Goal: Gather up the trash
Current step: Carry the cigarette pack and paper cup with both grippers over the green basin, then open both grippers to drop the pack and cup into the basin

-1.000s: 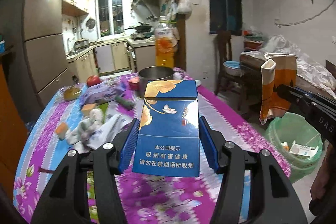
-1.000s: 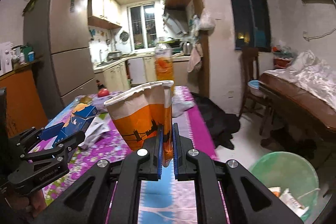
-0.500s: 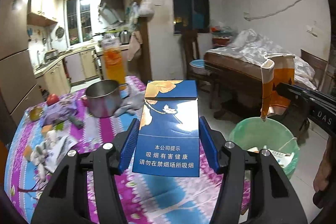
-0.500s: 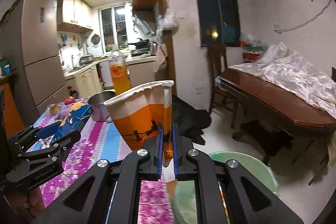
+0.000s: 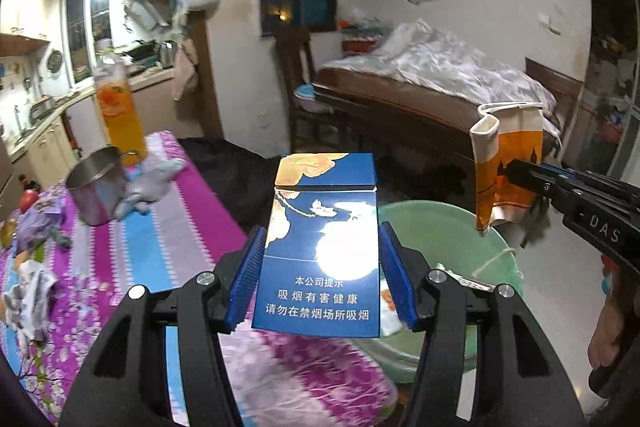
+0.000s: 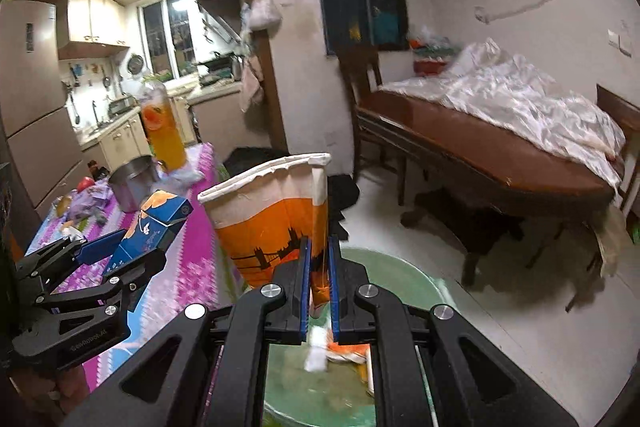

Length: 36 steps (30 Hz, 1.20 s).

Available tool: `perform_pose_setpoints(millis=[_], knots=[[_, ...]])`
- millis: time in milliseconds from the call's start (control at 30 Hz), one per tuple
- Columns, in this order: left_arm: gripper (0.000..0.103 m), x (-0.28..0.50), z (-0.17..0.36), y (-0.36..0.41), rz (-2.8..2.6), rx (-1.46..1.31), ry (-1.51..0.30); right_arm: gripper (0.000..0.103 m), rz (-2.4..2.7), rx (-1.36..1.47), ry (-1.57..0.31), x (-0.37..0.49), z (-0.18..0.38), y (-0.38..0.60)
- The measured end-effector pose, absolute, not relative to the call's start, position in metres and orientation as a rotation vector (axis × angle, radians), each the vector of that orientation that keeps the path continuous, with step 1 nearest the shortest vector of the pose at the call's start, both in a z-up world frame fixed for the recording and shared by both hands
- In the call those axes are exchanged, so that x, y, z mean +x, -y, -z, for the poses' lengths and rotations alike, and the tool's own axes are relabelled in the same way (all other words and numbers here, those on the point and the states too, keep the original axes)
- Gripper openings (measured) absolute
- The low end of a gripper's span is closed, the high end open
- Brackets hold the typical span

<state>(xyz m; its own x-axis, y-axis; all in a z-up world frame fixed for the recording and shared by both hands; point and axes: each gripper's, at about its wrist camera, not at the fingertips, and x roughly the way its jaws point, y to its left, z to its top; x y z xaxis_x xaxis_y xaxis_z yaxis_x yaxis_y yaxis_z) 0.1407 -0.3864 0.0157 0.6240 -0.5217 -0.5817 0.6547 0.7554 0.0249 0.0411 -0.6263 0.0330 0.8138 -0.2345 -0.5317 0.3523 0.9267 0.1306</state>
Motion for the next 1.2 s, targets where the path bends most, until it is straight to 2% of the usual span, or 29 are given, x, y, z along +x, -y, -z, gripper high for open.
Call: perform_pose_setpoints(millis=[433, 1200], knots=[[0.054, 0.148, 0.03, 0.444, 0.723, 0.323, -0.749, 0.008, 0.3, 0.321, -0.851, 0.072, 0.055, 0.687], [0.054, 0.156, 0.044, 0.442, 0.694, 0.322, -0.797, 0.008, 0.328, 0.31, -0.91, 0.079, 0.058, 0.7]])
